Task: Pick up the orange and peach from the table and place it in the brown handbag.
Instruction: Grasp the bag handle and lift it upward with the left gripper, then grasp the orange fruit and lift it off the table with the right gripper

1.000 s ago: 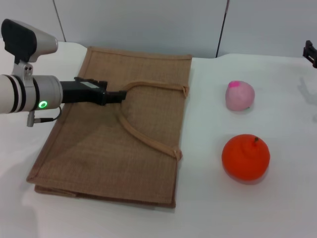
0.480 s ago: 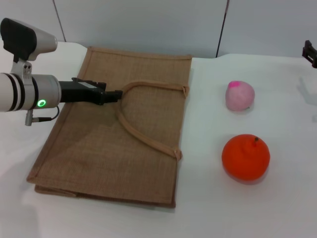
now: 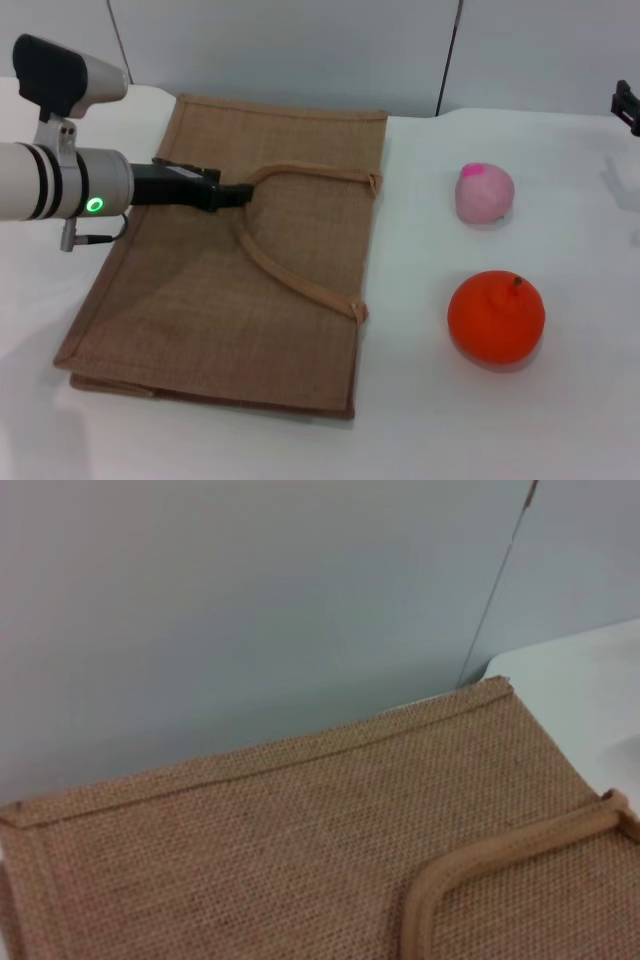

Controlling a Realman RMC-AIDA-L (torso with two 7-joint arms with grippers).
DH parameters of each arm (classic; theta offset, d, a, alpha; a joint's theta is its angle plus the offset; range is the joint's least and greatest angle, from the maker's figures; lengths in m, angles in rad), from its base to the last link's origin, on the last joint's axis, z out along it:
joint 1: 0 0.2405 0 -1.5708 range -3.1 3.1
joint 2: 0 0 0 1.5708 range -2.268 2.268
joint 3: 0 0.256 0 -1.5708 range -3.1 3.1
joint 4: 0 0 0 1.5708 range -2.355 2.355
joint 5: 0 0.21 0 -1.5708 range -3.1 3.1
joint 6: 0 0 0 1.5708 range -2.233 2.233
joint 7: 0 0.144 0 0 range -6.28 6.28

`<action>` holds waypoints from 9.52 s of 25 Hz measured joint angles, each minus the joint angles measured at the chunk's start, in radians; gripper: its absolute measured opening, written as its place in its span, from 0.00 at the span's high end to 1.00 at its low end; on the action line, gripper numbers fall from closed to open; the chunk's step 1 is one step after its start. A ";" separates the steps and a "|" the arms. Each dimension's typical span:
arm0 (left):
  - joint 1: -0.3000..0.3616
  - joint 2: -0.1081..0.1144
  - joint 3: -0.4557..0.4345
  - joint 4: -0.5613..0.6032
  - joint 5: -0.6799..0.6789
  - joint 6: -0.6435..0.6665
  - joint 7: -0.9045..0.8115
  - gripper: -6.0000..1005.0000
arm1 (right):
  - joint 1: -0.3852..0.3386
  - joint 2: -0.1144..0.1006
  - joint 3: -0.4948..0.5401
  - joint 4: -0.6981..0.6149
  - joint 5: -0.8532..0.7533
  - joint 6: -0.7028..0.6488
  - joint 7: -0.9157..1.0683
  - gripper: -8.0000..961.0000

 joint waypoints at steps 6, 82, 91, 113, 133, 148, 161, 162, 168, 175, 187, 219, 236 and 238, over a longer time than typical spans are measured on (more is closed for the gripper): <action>-0.015 -0.007 0.001 -0.003 0.032 0.005 -0.002 0.38 | 0.001 0.000 0.007 -0.003 0.000 0.000 0.000 0.13; -0.045 -0.015 0.004 0.029 -0.020 0.067 0.023 0.87 | 0.001 -0.005 0.008 -0.002 0.008 0.000 0.000 0.13; -0.045 -0.022 0.003 0.231 -0.022 -0.145 0.000 0.86 | -0.003 -0.005 0.004 0.000 0.000 0.000 0.000 0.13; 0.047 -0.020 0.006 0.859 -0.010 -0.554 -0.255 0.87 | -0.011 0.014 -0.140 -0.010 -0.002 0.032 -0.015 0.13; 0.041 -0.015 -0.006 1.228 0.027 -0.703 -0.436 0.87 | -0.020 0.018 -0.200 -0.132 -0.002 0.163 -0.015 0.13; 0.051 -0.013 -0.010 1.304 0.058 -0.749 -0.471 0.87 | -0.281 0.009 -0.229 -0.919 -0.005 0.697 -0.230 0.13; 0.081 -0.013 -0.009 1.305 0.067 -0.751 -0.467 0.87 | -0.402 0.009 -0.217 -1.452 -0.005 1.374 -0.296 0.13; 0.083 -0.013 -0.009 1.305 0.067 -0.751 -0.467 0.87 | -0.402 0.008 -0.221 -1.480 -0.005 1.418 -0.298 0.13; 0.085 -0.013 -0.009 1.308 0.067 -0.751 -0.466 0.87 | -0.392 0.009 -0.235 -1.547 -0.005 1.624 -0.326 0.13; 0.089 -0.013 -0.009 1.310 0.067 -0.751 -0.466 0.87 | -0.379 0.010 -0.252 -1.656 0.003 1.858 -0.335 0.13; 0.093 -0.013 -0.010 1.313 0.067 -0.751 -0.467 0.87 | -0.323 0.009 -0.294 -1.606 0.020 1.986 -0.340 0.13; 0.102 -0.013 -0.001 1.313 0.063 -0.752 -0.468 0.87 | -0.168 0.014 -0.273 -1.286 0.146 1.873 -0.341 0.26; 0.105 -0.014 -0.002 1.304 0.066 -0.745 -0.465 0.87 | -0.117 0.013 -0.214 -1.190 0.195 1.865 -0.348 0.55; 0.108 -0.014 -0.001 1.304 0.066 -0.744 -0.464 0.87 | -0.116 0.012 -0.206 -1.195 0.193 1.865 -0.350 0.57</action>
